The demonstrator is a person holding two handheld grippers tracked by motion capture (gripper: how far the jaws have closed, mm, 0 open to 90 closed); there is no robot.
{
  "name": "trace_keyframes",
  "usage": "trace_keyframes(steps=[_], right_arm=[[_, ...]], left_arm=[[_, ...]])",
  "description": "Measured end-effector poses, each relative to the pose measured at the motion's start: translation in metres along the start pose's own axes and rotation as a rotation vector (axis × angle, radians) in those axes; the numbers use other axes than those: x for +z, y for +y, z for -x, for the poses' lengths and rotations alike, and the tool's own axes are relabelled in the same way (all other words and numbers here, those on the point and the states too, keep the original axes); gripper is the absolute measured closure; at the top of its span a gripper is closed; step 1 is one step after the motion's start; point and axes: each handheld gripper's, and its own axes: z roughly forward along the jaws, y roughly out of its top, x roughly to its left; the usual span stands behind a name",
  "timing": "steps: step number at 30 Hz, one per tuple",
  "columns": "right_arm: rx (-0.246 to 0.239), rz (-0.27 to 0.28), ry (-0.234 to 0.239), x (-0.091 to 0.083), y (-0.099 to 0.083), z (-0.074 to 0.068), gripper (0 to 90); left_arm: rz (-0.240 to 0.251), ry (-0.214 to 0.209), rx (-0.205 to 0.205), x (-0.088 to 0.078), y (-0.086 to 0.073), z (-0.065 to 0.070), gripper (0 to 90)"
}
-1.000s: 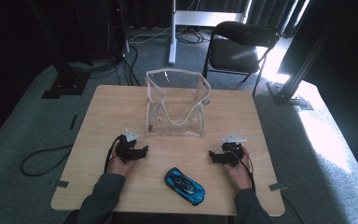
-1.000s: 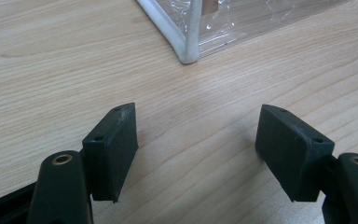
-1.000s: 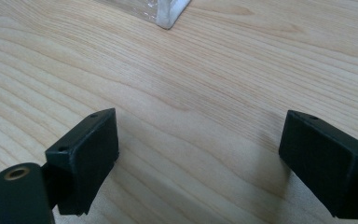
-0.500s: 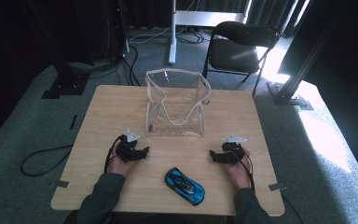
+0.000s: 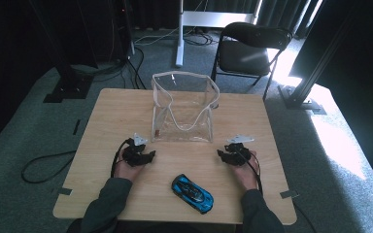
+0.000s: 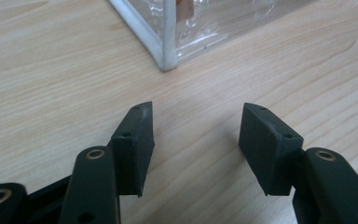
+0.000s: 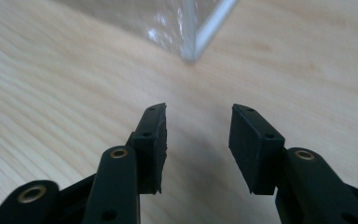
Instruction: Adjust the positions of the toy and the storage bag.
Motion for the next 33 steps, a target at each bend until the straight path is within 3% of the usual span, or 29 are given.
trace_keyframes(steps=[6,15,20,21,23,24,33], right_arm=[[0.042,0.046,0.055,0.008,0.018,0.007,64.5],[0.001,0.055,0.033,0.024,0.037,0.006,66.6],[0.016,0.061,0.053,0.032,0.049,0.006,71.5],[0.022,0.064,0.059,0.034,0.052,0.006,78.3],[0.025,0.064,0.067,0.034,0.052,0.005,81.3],[0.015,0.064,0.065,0.035,0.053,0.004,84.3],[-0.019,0.059,0.046,0.030,0.050,-0.001,87.3]], left_arm=[[0.037,0.029,0.014,0.003,0.015,-0.003,46.5],[0.047,0.049,0.025,0.017,0.028,-0.006,50.3],[0.039,0.053,0.035,0.025,0.035,-0.005,58.6],[0.026,0.058,0.030,0.027,0.037,-0.006,65.1],[0.017,0.063,0.030,0.029,0.038,-0.006,68.9],[0.008,0.066,0.034,0.029,0.039,-0.007,79.7],[-0.004,0.065,0.062,0.025,0.038,-0.001,86.8]])
